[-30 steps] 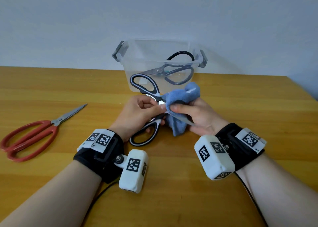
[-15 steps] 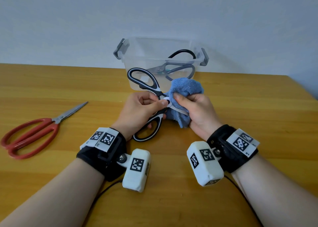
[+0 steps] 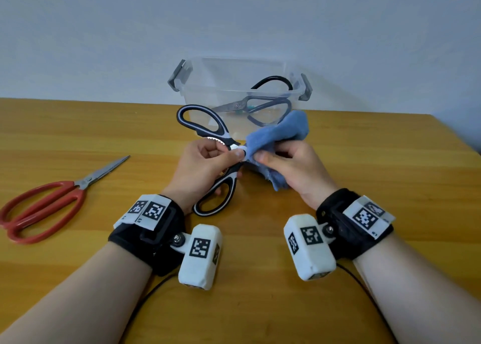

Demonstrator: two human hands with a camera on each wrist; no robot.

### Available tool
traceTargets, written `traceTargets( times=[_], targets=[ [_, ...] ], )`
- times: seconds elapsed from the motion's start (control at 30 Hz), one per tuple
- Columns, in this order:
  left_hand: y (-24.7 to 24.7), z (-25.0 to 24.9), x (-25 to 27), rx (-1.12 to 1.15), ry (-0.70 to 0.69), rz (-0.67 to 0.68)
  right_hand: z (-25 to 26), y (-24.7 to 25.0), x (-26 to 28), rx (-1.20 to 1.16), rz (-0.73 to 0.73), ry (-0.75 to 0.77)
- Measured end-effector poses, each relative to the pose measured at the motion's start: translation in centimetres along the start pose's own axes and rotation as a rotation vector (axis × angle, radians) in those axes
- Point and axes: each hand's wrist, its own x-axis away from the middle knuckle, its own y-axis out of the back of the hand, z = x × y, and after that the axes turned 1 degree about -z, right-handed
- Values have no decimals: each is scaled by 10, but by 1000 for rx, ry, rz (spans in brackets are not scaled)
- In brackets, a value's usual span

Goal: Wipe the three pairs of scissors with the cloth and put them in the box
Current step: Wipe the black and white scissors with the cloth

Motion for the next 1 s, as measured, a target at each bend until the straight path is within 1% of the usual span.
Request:
traceTargets(
  times=[0.1,0.2,0.33,0.6,0.7,0.83,0.87,0.93,1.0],
  targets=[
    [-1,2,-1,-33,-10,18,2,-1,-1,185,93,-10],
    [0,3,0,-52,-16,9,1,-1,-2,237,133,7],
    [-1,2,0,14,-18,-44,-2,-2,-2,178,121,34],
    [-1,0,-2,145,11,-163,-6,0,-5,197,43,82],
    [3,-3,-3,169,0,-195,-8,1,-6,103,-25,8],
    [18,-15,-7,326,-29,-315,-2,10,-9,-218,-205,-155],
    [20,-19,-8,379,-20,-343,1,12,-9,-287,-219,-200],
    [20,-29,-9,455,-3,-347,15,11,-10,-354,-193,-260],
    [17,-38,-10,472,12,-277,28,5,-8,-424,-101,-290]
  ],
)
